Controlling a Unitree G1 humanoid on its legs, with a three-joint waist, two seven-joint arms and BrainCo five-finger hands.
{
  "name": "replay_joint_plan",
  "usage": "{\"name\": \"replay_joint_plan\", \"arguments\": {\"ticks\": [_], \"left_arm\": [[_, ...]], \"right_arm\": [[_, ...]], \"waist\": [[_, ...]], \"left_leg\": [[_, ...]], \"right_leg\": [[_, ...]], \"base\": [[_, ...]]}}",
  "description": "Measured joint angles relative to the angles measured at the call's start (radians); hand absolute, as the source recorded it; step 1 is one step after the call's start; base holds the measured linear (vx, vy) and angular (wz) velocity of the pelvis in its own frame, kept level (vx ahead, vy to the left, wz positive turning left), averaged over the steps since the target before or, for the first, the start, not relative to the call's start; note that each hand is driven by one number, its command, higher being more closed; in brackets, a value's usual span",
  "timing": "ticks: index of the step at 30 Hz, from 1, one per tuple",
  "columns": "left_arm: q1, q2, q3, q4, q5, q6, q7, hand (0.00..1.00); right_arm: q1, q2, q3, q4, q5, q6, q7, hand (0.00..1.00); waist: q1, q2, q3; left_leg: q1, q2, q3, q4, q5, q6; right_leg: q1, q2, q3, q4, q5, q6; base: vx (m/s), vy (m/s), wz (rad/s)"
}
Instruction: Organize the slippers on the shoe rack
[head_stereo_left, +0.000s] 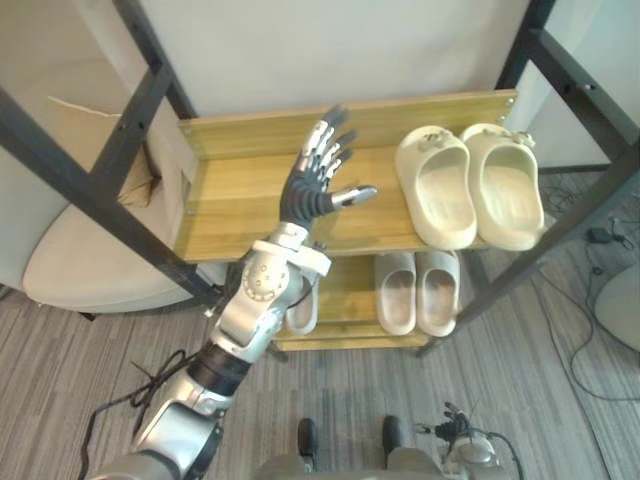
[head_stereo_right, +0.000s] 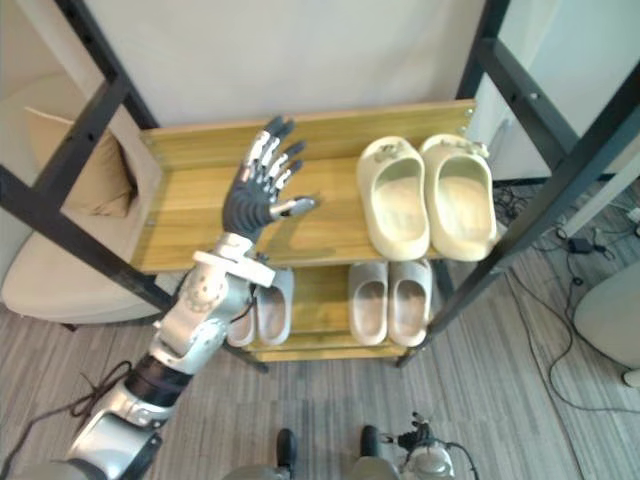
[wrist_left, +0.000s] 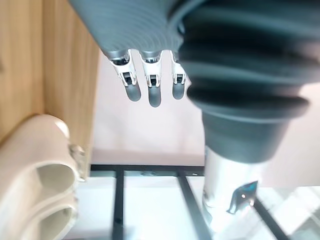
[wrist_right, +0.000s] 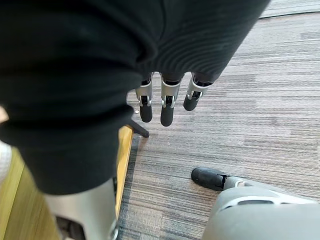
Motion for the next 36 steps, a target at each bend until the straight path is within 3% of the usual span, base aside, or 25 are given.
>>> {"name": "replay_joint_plan", "arguments": {"ticks": [7,14,20,26,31,36], "left_arm": [[0.205,0.001,-0.105,-0.102,-0.047,0.007,-0.086,0.0],[0.461,0.005,-0.127,-0.067,-0.071,0.031,-0.172,0.0],[0.636,-0.013,-0.054,0.267,-0.019,0.09,-0.229,0.0],[0.655,-0.037,0.091,0.538,0.121,0.094,-0.226,0.0],[0.639,-0.079,0.255,0.837,0.311,0.095,-0.174,0.0],[0.605,-0.102,0.358,1.039,0.399,0.097,-0.114,0.0]], "right_arm": [[0.002,-0.014,0.04,0.024,-0.002,0.0,0.002,0.0],[0.007,-0.014,0.053,0.028,-0.03,-0.001,0.004,0.0],[0.013,-0.004,0.067,0.028,-0.043,0.0,0.011,0.0],[0.031,0.028,0.033,0.028,-0.042,0.0,0.01,0.0],[0.034,0.043,0.016,0.028,-0.042,0.0,0.009,0.0],[0.034,0.061,-0.009,0.028,-0.042,0.0,0.009,0.0]], "waist": [[0.016,0.004,-0.037],[0.042,0.002,-0.055],[0.053,-0.016,-0.088],[0.058,-0.051,-0.108],[0.062,-0.069,-0.113],[0.069,-0.075,-0.117]], "left_leg": [[0.0,-0.006,-0.021,0.0,0.001,0.002],[0.005,-0.001,-0.025,0.0,0.0,0.001],[0.011,0.001,-0.033,0.0,0.0,0.001],[0.021,0.002,-0.048,0.0,-0.003,-0.003],[0.036,0.003,-0.044,0.0,-0.009,-0.006],[0.04,0.004,-0.042,0.0,-0.015,-0.011]], "right_leg": [[0.009,-0.003,-0.017,0.0,-0.011,0.002],[0.017,0.003,-0.027,0.0,-0.017,-0.004],[0.025,0.005,-0.037,0.0,-0.025,-0.006],[0.041,0.007,-0.059,0.0,-0.045,-0.004],[0.052,0.007,-0.052,0.0,-0.049,0.0],[0.052,0.012,-0.047,0.002,-0.051,-0.003]], "base": [[0.01,-0.001,0.07],[-0.02,-0.012,0.04],[0.0,-0.004,0.02],[-0.01,-0.011,0.13],[0.01,-0.002,-0.04],[0.01,-0.004,-0.05]]}}
